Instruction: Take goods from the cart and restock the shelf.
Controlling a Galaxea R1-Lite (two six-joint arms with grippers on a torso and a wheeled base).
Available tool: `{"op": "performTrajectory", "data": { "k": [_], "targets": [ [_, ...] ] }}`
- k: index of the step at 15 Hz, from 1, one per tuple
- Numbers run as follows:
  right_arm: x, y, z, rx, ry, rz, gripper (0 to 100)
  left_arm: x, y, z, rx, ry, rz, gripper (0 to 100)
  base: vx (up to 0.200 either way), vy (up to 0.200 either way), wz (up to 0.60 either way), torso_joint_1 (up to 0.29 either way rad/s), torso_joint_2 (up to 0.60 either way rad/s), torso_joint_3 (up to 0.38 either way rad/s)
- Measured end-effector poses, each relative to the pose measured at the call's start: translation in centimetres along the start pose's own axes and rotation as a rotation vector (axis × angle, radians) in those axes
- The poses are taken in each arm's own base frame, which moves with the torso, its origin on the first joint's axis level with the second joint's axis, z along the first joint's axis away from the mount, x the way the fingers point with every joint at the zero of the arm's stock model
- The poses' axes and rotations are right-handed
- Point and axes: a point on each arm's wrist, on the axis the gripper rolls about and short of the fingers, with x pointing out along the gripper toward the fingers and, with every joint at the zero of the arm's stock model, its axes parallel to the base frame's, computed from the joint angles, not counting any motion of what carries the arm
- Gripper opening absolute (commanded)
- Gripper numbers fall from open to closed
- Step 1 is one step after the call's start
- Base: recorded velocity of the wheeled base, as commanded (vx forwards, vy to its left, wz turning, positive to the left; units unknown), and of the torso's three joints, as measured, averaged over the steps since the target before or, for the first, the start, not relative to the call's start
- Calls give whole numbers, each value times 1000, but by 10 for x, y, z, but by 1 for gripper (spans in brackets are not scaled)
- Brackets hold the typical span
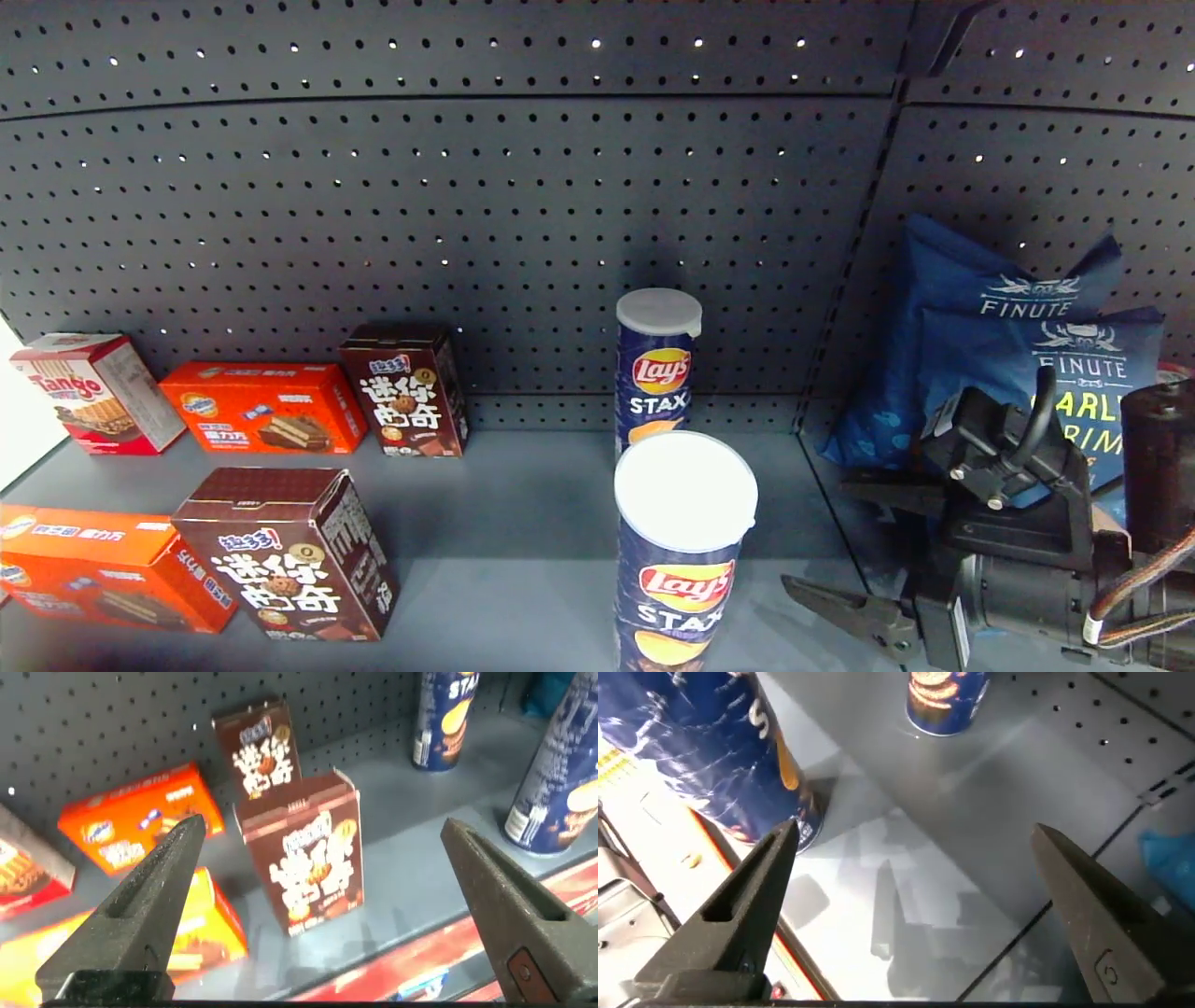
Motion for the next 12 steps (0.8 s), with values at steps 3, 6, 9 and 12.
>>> {"op": "performTrajectory", "data": {
  "k": [3, 6, 9, 12],
  "targets": [
    [-2, -1, 0, 3, -1, -30, 100, -10, -5, -21, -3, 19, 52, 100, 0, 0, 0, 0, 0, 0],
    [-6, -1, 0, 2, -10, -34, 100, -23, -11, -51, -6, 59, 158, 100, 0, 0, 0, 0, 0, 0],
    [-8, -1, 1, 2, -21, -36, 100, -34, -16, -81, -3, 65, 287, 100, 0, 0, 0, 0, 0, 0],
    [-13, -1, 3, 0, -39, -41, 100, -32, -16, -98, 2, 19, 362, 100, 0, 0, 0, 0, 0, 0]
  ]
}}
